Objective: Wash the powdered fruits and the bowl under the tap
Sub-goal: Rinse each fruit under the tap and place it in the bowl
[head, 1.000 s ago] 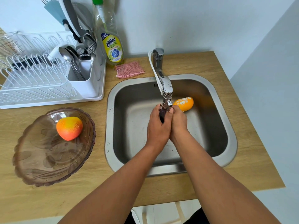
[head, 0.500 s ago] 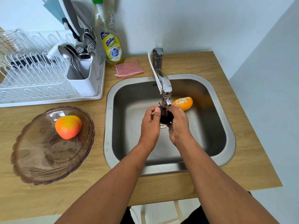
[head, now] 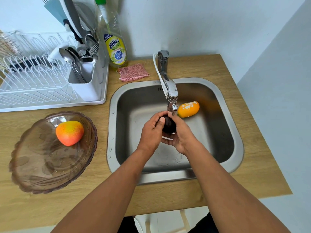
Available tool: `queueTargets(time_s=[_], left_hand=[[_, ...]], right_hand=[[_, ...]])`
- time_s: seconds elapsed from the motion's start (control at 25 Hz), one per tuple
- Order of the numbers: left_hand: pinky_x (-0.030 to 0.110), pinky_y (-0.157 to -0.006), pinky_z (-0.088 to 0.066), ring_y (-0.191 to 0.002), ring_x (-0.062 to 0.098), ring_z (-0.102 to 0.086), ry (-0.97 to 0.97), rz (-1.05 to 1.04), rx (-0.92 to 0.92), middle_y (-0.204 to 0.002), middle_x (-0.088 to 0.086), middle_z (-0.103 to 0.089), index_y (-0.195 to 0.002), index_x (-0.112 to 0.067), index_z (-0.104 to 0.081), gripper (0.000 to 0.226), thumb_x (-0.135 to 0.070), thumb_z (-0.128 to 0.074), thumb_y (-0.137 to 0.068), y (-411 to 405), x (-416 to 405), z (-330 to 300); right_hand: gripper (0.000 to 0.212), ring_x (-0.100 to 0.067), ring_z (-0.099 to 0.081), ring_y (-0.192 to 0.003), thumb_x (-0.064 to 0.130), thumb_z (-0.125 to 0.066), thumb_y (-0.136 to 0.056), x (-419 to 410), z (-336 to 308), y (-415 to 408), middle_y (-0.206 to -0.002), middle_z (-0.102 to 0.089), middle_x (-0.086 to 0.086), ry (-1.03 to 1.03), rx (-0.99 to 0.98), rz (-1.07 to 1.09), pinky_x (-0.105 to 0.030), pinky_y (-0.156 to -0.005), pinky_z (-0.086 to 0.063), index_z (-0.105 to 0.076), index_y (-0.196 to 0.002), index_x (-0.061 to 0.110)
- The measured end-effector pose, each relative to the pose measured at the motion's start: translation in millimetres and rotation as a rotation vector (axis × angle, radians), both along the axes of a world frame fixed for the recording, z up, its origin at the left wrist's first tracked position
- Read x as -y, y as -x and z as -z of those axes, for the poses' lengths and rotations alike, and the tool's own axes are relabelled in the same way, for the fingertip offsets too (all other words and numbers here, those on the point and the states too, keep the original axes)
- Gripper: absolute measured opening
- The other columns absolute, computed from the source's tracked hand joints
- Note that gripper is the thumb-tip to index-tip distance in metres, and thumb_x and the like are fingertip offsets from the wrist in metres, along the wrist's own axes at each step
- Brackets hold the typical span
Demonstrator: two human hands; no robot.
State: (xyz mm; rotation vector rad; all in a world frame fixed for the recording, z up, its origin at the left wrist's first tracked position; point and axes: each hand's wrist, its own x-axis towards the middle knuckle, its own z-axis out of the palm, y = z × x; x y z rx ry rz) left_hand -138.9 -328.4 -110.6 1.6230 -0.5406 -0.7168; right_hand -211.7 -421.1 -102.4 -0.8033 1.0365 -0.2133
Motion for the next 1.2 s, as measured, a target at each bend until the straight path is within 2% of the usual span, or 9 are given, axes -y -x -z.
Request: queueTargets(time_s=[0.12,0.24,0.36,0.44,0.56,0.76,0.96,1.08,1.2], left_hand=[[0.033,-0.107,-0.052,-0.119,0.012,-0.066,-0.027,0.052,0.131,-0.125,-0.007,-0.074,-0.126,-0.026,-0.071,0.034,-0.011,-0.053,-0.101,1,1,2],[0.041,-0.109,-0.052,-0.123,0.015,-0.064,-0.039,0.047,0.201,-0.128,-0.011,-0.072,-0.127,-0.028,-0.069,0.036,-0.021,-0.054,-0.095,8,3,7],[0.044,-0.109,-0.051,-0.124,0.016,-0.063,-0.043,0.025,0.232,-0.129,-0.011,-0.07,-0.129,-0.028,-0.066,0.039,-0.022,-0.056,-0.092,11,1,11],[0.044,-0.109,-0.051,-0.123,0.016,-0.062,-0.045,0.001,0.182,-0.129,-0.01,-0.07,-0.13,-0.03,-0.065,0.041,-0.024,-0.057,-0.09,17,3,10],[0.042,-0.107,-0.053,-0.122,0.015,-0.062,-0.077,-0.028,0.094,-0.129,-0.007,-0.068,-0.132,-0.03,-0.061,0.039,-0.04,-0.052,-0.095,26,14,5],[0.045,-0.093,-0.056,-0.104,0.019,-0.066,-0.092,-0.125,0.056,-0.11,0.0,-0.072,-0.115,-0.023,-0.068,0.029,-0.034,-0.042,-0.109,24,32,5],[0.046,-0.082,-0.054,-0.094,0.023,-0.064,-0.161,-0.106,0.236,-0.091,0.0,-0.07,-0.095,-0.019,-0.069,0.032,-0.045,-0.052,-0.099,17,44,2],[0.048,-0.085,-0.053,-0.095,0.024,-0.064,-0.183,-0.03,0.456,-0.094,0.003,-0.073,-0.098,-0.015,-0.075,0.031,-0.038,-0.053,-0.099,8,51,-9],[0.042,-0.092,-0.054,-0.103,0.026,-0.068,-0.148,0.039,0.63,-0.11,0.005,-0.078,-0.121,-0.025,-0.076,0.034,-0.037,-0.051,-0.102,1,51,-13]], right_hand=[[0.031,-0.028,-0.075,-0.09,0.045,-0.069,-0.085,-4,4,-4,-0.105,-0.076,-0.012,0.049,-0.025,0.143,-0.05,-0.091,-0.06,-0.076,-0.104,0.022],[0.027,-0.033,-0.074,-0.099,0.042,-0.063,-0.088,-3,5,-9,-0.104,-0.077,-0.016,0.072,-0.054,0.251,-0.056,-0.09,-0.061,-0.075,-0.096,0.019],[0.026,-0.032,-0.072,-0.09,0.038,-0.057,-0.096,2,4,-8,-0.093,-0.074,-0.014,0.039,-0.039,0.316,-0.047,-0.075,-0.063,-0.072,-0.091,0.017],[0.032,-0.028,-0.069,-0.081,0.031,-0.055,-0.098,6,3,-6,-0.078,-0.074,-0.008,-0.003,-0.001,0.343,-0.039,-0.066,-0.059,-0.076,-0.077,0.018],[0.038,-0.025,-0.069,-0.078,0.023,-0.057,-0.091,6,0,-8,-0.068,-0.074,-0.001,0.005,0.083,0.331,-0.035,-0.068,-0.056,-0.078,-0.06,0.021],[0.016,-0.019,-0.07,-0.08,0.026,-0.063,-0.092,-2,5,-8,-0.083,-0.072,-0.003,0.024,0.114,0.343,-0.029,-0.067,-0.056,-0.075,-0.084,0.019],[0.026,-0.024,-0.073,-0.076,0.024,-0.058,-0.099,1,2,-16,-0.077,-0.076,-0.007,-0.07,0.13,0.433,-0.036,-0.077,-0.059,-0.075,-0.084,0.011],[0.036,-0.023,-0.074,-0.092,0.039,-0.053,-0.102,5,-2,-12,-0.095,-0.079,-0.007,-0.182,0.218,0.354,-0.037,-0.089,-0.058,-0.079,-0.093,0.016],[0.044,-0.021,-0.074,-0.103,0.05,-0.05,-0.101,10,-5,-8,-0.107,-0.079,-0.003,-0.255,0.217,0.267,-0.036,-0.097,-0.056,-0.082,-0.093,0.021]])
